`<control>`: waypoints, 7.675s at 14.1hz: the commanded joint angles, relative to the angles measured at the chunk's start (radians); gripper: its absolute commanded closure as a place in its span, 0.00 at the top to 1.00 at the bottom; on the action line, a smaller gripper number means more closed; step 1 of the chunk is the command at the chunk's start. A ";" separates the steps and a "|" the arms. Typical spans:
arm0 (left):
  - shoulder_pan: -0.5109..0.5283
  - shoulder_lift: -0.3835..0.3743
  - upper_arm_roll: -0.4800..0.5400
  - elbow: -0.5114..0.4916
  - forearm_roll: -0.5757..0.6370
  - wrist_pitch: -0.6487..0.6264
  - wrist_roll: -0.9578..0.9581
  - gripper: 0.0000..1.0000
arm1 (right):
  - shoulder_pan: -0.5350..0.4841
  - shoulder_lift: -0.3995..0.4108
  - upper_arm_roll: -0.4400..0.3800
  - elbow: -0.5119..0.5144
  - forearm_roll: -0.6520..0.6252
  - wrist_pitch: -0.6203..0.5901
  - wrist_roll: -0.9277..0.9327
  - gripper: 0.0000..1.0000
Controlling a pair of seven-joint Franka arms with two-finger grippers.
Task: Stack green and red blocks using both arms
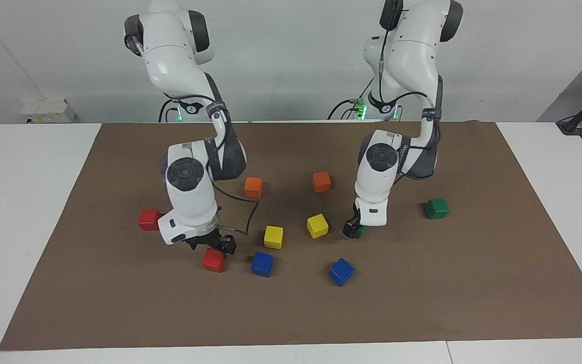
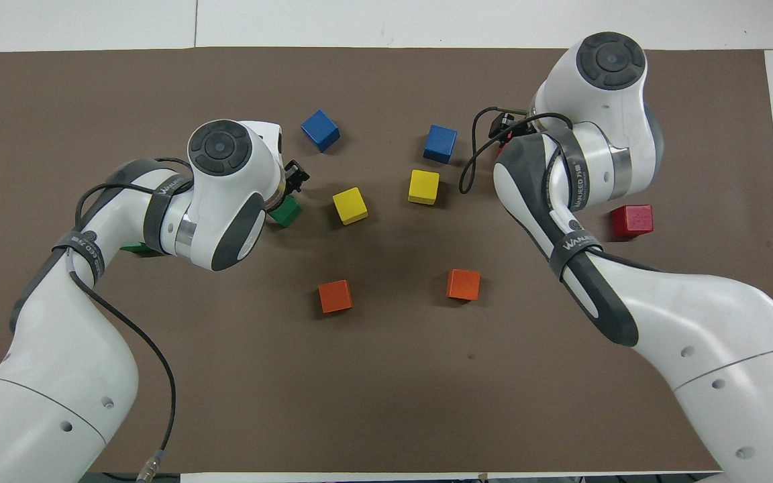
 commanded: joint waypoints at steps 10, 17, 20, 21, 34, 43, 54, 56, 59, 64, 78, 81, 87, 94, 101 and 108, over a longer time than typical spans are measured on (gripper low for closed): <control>0.169 -0.216 0.006 -0.043 -0.016 -0.260 0.508 0.00 | -0.003 0.027 0.001 -0.125 -0.009 0.222 0.033 1.00; 0.430 -0.262 0.012 -0.055 -0.111 -0.328 1.269 0.00 | -0.010 0.022 0.001 -0.116 -0.012 0.170 0.007 0.00; 0.455 -0.268 0.012 -0.112 -0.113 -0.235 1.295 0.00 | -0.021 -0.004 0.001 -0.130 -0.011 0.158 -0.062 0.00; 0.446 -0.274 0.012 -0.130 -0.113 -0.211 1.292 0.00 | -0.036 -0.041 -0.001 -0.154 -0.011 0.138 -0.124 0.00; 0.424 -0.316 0.009 -0.267 -0.114 -0.089 1.195 0.00 | -0.320 -0.496 -0.001 -0.735 -0.003 0.289 -0.671 0.00; 0.421 -0.322 0.012 -0.293 -0.114 -0.075 1.206 1.00 | -0.311 -0.492 -0.001 -0.757 -0.003 0.329 -0.616 0.00; 0.406 -0.392 -0.007 0.075 -0.114 -0.620 1.193 1.00 | -0.317 -0.495 -0.001 -0.766 0.069 0.332 -0.611 0.00; 0.406 -0.461 -0.009 0.052 -0.114 -0.642 1.190 1.00 | -0.314 -0.495 -0.001 -0.766 0.069 0.332 -0.613 0.30; 0.398 -0.482 0.006 0.052 -0.117 -0.636 1.192 1.00 | -0.308 -0.493 -0.001 -0.760 0.069 0.332 -0.608 1.00; 0.352 -0.482 0.028 0.052 -0.119 -0.615 1.180 1.00 | -0.284 -0.487 -0.001 -0.687 0.066 0.285 -0.611 1.00; 0.306 -0.448 0.026 0.155 -0.117 -0.704 1.141 1.00 | -0.237 -0.590 0.007 -0.302 0.049 -0.285 -0.617 1.00; 0.299 -0.452 0.029 0.152 -0.117 -0.711 1.141 1.00 | -0.237 -0.610 0.008 -0.239 0.049 -0.416 -0.616 1.00; 0.299 -0.460 0.031 0.155 -0.117 -0.717 1.141 1.00 | -0.247 -0.648 0.024 -0.231 0.051 -0.464 -0.619 1.00; 0.300 -0.469 0.052 0.147 -0.117 -0.704 1.149 1.00 | -0.259 -0.684 0.030 -0.229 0.046 -0.536 -0.616 1.00; 0.315 -0.480 0.049 0.140 -0.116 -0.702 1.143 1.00 | -0.248 -0.687 0.030 -0.231 -0.005 -0.525 -0.616 1.00; 0.314 -0.485 0.049 0.140 -0.116 -0.702 1.143 1.00 | -0.245 -0.687 0.030 -0.232 -0.011 -0.533 -0.616 1.00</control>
